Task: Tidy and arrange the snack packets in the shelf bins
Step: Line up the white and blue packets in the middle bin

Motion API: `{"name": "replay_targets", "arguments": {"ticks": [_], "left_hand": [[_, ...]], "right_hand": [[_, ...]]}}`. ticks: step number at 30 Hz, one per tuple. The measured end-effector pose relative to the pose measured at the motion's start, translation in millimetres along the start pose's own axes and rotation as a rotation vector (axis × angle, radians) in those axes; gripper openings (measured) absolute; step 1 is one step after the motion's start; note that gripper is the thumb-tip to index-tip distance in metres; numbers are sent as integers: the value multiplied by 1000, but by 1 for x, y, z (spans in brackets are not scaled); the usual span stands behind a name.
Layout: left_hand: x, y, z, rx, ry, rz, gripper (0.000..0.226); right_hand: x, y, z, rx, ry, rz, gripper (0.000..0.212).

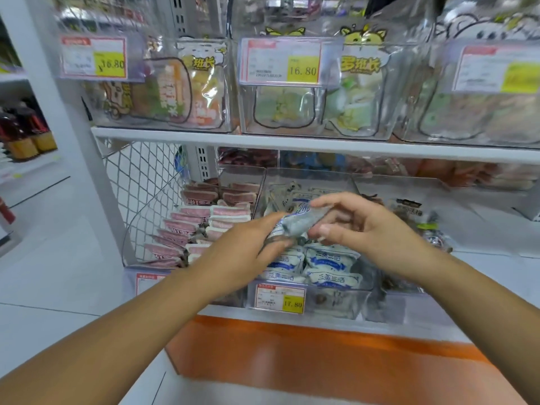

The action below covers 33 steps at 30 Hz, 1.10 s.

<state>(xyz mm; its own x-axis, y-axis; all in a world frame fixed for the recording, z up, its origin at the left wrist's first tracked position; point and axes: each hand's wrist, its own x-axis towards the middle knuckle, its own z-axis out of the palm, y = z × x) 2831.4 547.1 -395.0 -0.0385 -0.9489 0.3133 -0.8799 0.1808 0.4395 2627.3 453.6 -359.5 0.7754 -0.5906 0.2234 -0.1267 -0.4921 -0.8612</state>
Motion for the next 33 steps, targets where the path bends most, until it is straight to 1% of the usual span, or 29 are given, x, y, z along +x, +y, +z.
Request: {"name": "replay_targets", "arguments": {"ticks": [2, 4, 6, 7, 9, 10, 11, 13, 14, 15, 16, 17, 18, 19, 21, 23, 24, 26, 27, 28, 29, 31, 33], "left_hand": [[-4, 7, 2, -48, -22, -26, 20], [-9, 16, 6, -103, -8, -54, 25], [-11, 22, 12, -161, 65, -89, 36], [-12, 24, 14, -180, 103, -106, 41], [-11, 25, 15, -202, 137, -119, 50], [-12, 26, 15, -211, 120, -108, 57], [-12, 27, 13, -220, 89, -93, 63], [-14, 28, 10, -235, 17, -73, 72], [-15, 29, 8, -252, -7, -68, 72], [-16, 27, 6, -273, -18, -67, 69], [-16, 25, 5, -297, -8, -71, 64], [-16, 22, 3, -321, 27, -86, 58], [-16, 20, 2, -349, 73, -108, 53], [-15, 18, 1, -381, 120, -133, 51], [-12, 16, 0, -435, 189, -182, 52], [-10, 15, 0, -439, 232, -183, 46], [-10, 14, 0, -442, 242, -169, 40], [-8, 10, 1, -439, 242, -147, 29], [-8, 9, 1, -411, 235, -140, 28], [-8, 6, -1, -337, 228, -128, 30], [-8, 3, -4, -214, 222, -110, 35], [-10, -7, -11, -5, 195, -92, 49], [-15, -19, -17, 33, 157, -126, 57]], "right_hand": [[-6, 0, 2, -83, 86, 6, 39], [-10, 1, 6, -54, 189, 25, 46], [-13, 0, 13, 1, 252, 61, 59], [-15, -1, 18, 21, 252, 81, 69], [-18, -6, 28, 100, 183, 117, 88], [-19, -6, 33, 153, 147, 126, 94], [-19, -7, 37, 197, 116, 129, 94], [-20, -7, 41, 196, 103, 141, 92], [-20, -6, 41, 194, 118, 148, 89], [-19, -5, 41, 216, 141, 151, 79], [-17, -2, 39, 253, 161, 158, 63], [-16, -1, 37, 288, 167, 166, 45], [-15, 1, 35, 304, 165, 181, 34], [-13, 3, 33, 308, 160, 194, 32], [-12, 5, 31, 378, 144, 209, 36], [-12, 0, 31, 445, 115, 215, 36], [-12, -3, 32, 401, 110, 199, 32], [-12, -10, 30, 141, 140, 136, 20], [-11, -14, 28, 16, 172, 99, 15], [-9, -16, 25, -68, 205, 62, 13], [-8, -18, 20, -115, 237, 43, 14], [-6, -20, 13, -156, 273, 26, 17], [-5, -19, 11, -185, 261, 16, 19]]}}
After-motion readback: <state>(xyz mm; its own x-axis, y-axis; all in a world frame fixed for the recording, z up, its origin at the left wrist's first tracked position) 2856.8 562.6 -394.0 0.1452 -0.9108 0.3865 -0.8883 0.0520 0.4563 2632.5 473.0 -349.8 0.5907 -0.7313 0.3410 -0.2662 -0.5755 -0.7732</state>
